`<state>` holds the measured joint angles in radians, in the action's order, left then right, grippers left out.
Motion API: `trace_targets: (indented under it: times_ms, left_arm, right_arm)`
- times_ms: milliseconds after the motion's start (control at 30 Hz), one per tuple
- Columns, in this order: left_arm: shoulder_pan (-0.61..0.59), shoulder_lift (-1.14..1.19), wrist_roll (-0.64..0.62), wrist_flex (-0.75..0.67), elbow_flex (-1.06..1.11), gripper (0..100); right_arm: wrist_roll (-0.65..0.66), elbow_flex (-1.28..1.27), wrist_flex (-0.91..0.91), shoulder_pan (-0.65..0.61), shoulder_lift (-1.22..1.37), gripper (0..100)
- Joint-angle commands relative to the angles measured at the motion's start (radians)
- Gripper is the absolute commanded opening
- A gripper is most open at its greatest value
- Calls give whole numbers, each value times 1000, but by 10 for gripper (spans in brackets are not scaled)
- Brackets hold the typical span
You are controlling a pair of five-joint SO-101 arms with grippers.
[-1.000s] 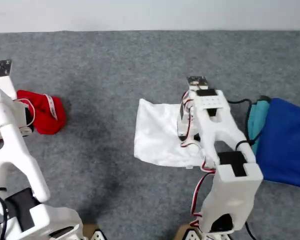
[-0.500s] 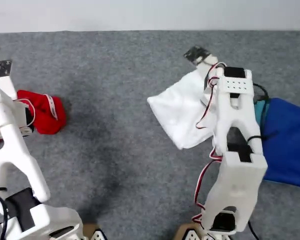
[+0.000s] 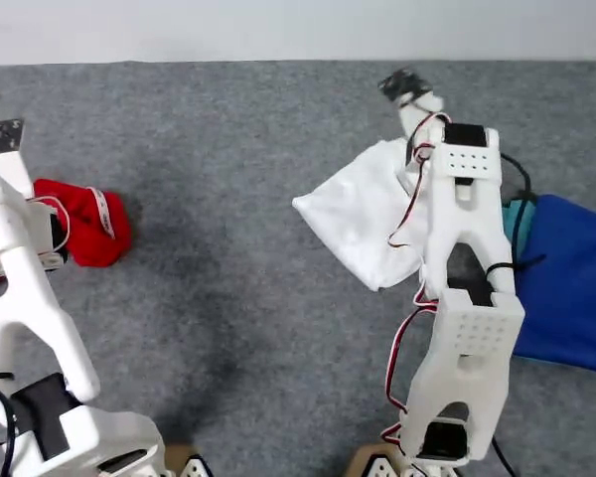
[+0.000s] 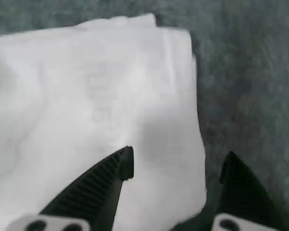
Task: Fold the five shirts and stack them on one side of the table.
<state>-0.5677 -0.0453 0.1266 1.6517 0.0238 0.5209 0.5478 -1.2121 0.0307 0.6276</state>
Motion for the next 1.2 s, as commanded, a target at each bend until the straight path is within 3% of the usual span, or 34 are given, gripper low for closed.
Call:
trace_targets:
  times_ms: [0, 267, 433, 633, 733, 1000, 1167]
  left_arm:
    - [-5, -11, 8, -5, -27, 5]
    - [-3, -11, 9, -5, -30, 5]
    - [-3, -11, 9, -6, -30, 5]
    - [-3, -3, 9, -8, -30, 5]
    - [-3, -3, 9, -8, -30, 5]
    - [-3, -3, 11, -9, -27, 5]
    - [-6, -3, 11, -12, -27, 5]
  right_arm:
    - [-195, 60, -65, -13, -125, 303]
    - [-496, 60, -255, -42, -186, 303]
    - [-913, 60, -358, -96, -185, 307]
    - [-1162, 60, -282, -134, -79, 496]
    - [-1208, 60, -194, -137, -12, 526]
    - [-1241, 60, 62, -139, 180, 432]
    - [-1246, 63, 131, -145, 269, 363]
